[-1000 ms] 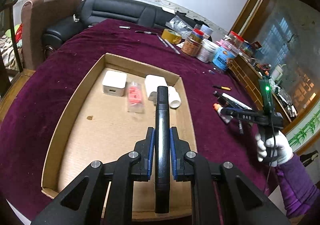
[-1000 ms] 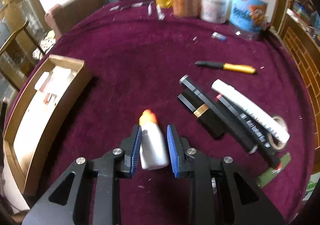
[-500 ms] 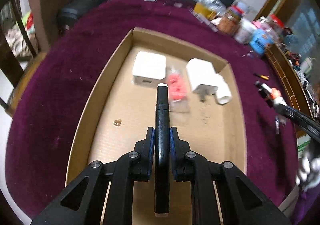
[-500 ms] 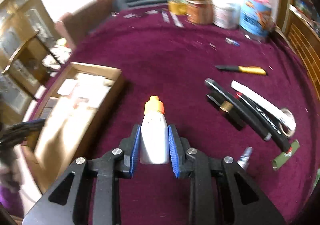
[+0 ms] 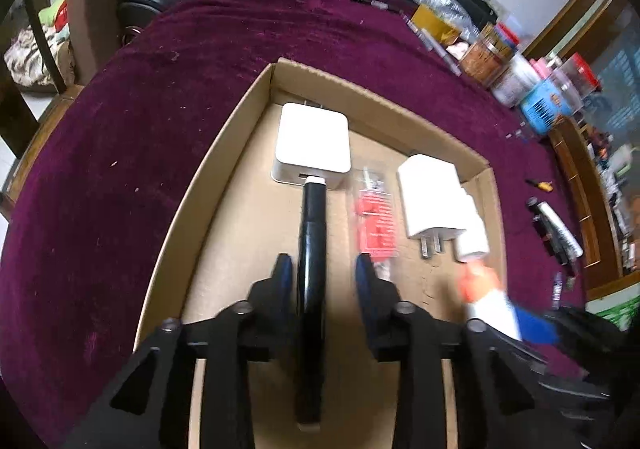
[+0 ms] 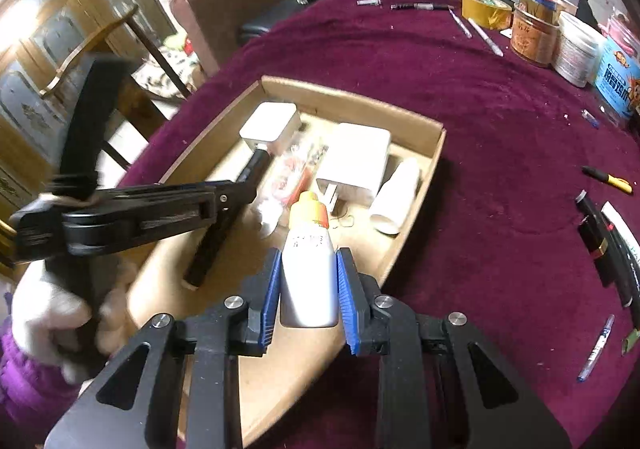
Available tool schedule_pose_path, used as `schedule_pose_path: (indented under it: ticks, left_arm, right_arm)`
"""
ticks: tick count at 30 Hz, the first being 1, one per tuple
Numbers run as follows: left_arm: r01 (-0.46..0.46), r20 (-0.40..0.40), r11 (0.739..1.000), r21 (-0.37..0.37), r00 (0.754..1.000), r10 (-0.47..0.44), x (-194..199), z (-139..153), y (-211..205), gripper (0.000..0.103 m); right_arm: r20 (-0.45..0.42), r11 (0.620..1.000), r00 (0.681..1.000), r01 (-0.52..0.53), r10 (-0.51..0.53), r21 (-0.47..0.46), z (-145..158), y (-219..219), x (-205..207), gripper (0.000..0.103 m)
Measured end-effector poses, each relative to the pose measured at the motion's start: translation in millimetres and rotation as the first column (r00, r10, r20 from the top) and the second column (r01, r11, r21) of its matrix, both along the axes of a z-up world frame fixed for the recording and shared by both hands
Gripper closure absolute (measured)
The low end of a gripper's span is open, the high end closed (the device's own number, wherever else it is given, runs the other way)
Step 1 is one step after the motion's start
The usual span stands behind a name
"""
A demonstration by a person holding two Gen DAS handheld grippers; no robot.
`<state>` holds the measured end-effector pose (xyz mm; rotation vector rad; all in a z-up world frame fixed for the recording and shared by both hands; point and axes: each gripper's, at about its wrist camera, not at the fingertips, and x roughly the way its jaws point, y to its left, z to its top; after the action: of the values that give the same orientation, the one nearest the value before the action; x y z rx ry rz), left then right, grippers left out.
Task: Organize rigid objects
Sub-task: 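Release the marker and glue bottle into the box, open both grippers, then grasp the black marker with the right gripper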
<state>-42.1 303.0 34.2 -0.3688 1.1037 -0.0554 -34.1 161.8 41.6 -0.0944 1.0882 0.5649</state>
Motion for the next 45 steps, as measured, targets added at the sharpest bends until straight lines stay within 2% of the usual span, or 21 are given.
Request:
schedule_pose_path:
  ticks: [2,6,10,14,17,19,21,22,23,24,26,27,29,30,32,34,36,38,41,43,45]
  left_arm:
    - [-0.004,0.043,1.000,-0.025,0.999,0.005,-13,11,5,0.070]
    - [-0.039,0.129,0.998,-0.057,0.991,0.046,-41,31,19,0.052]
    - [-0.077,0.179,0.995,-0.067,0.980,0.088,-61,45,31,0.049]
    - [-0.098,0.199,0.993,-0.067,0.974,0.110,-70,51,24,0.049]
    - [-0.088,0.222,0.993,-0.085,0.969,0.105,-79,58,13,0.049]
    - [-0.057,0.247,0.993,-0.106,0.966,0.082,-86,64,-2,0.049]
    - [-0.022,0.272,0.992,-0.124,0.961,0.055,-95,69,-17,0.044]
    - [0.003,0.285,0.991,-0.131,0.958,0.035,-99,72,-29,0.041]
    - [0.026,0.293,0.991,-0.134,0.956,0.015,-101,73,-38,0.041]
    - [0.059,0.301,0.989,-0.136,0.954,-0.015,-101,74,-50,0.041]
    - [0.107,0.304,0.986,-0.124,0.950,-0.065,-101,76,-69,0.041]
    - [0.131,0.303,0.985,-0.116,0.949,-0.090,-100,76,-80,0.041]
    - [0.170,0.284,0.979,-0.109,0.950,-0.133,-97,73,-99,0.041]
    - [0.178,0.274,0.978,-0.109,0.951,-0.142,-96,72,-105,0.041]
    - [0.194,0.249,0.976,-0.103,0.955,-0.163,-94,69,-118,0.041]
    - [0.197,0.233,0.977,-0.085,0.957,-0.173,-94,67,-126,0.041]
    - [0.196,0.220,0.978,-0.071,0.959,-0.177,-92,66,-131,0.041]
    - [0.193,0.213,0.979,-0.060,0.961,-0.176,-94,66,-134,0.041]
    - [0.188,0.208,0.981,-0.048,0.962,-0.175,-95,64,-136,0.041]
    - [0.191,0.207,0.981,-0.045,0.962,-0.177,-96,63,-135,0.041]
    - [0.192,0.202,0.980,-0.051,0.963,-0.178,-95,61,-135,0.041]
  right_arm:
    - [0.016,0.999,1.000,0.016,-0.015,-0.045,-7,7,3,0.078]
    - [0.049,0.991,0.998,0.038,-0.032,-0.126,-12,16,4,0.078]
    - [0.066,0.986,0.996,0.063,-0.053,-0.154,-15,18,3,0.078]
    - [0.084,0.995,0.995,0.053,-0.047,-0.081,-2,10,-6,0.078]
    - [0.166,0.997,0.984,0.070,-0.065,-0.023,23,-10,-20,0.078]
    - [0.280,0.994,0.954,0.102,-0.107,0.033,49,-38,-36,0.078]
    - [0.413,0.984,0.893,0.174,-0.176,0.043,71,-70,-50,0.060]
    - [0.484,0.974,0.849,0.221,-0.213,0.040,80,-93,-56,0.024]
    - [0.530,0.965,0.813,0.261,-0.240,0.037,84,-114,-58,0.000]
    - [0.553,0.952,0.791,0.306,-0.261,0.011,86,-133,-56,0.000]
    - [0.499,0.902,0.810,0.415,-0.307,-0.119,82,-175,-29,0.002]
    - [0.429,0.882,0.825,0.455,-0.367,-0.120,76,-208,-13,0.006]
    - [0.324,0.858,0.829,0.506,-0.455,-0.089,66,-252,9,0.022]
    - [0.265,0.844,0.828,0.530,-0.494,-0.081,57,-273,21,0.026]
    - [0.182,0.851,0.840,0.524,-0.511,-0.032,45,-293,31,0.045]
    - [0.054,0.886,0.886,0.455,-0.460,0.087,32,-297,42,0.048]
    - [0.005,0.905,0.914,0.401,-0.406,0.145,22,-290,53,0.048]
    - [-0.016,0.916,0.929,0.366,-0.369,0.164,15,-277,58,0.049]
    - [-0.016,0.915,0.924,0.382,-0.383,0.134,3,-265,76,0.049]
    - [-0.054,0.913,0.924,0.382,-0.378,0.140,-8,-259,87,0.049]
    - [-0.137,0.907,0.919,0.388,-0.368,0.163,-21,-256,87,0.048]
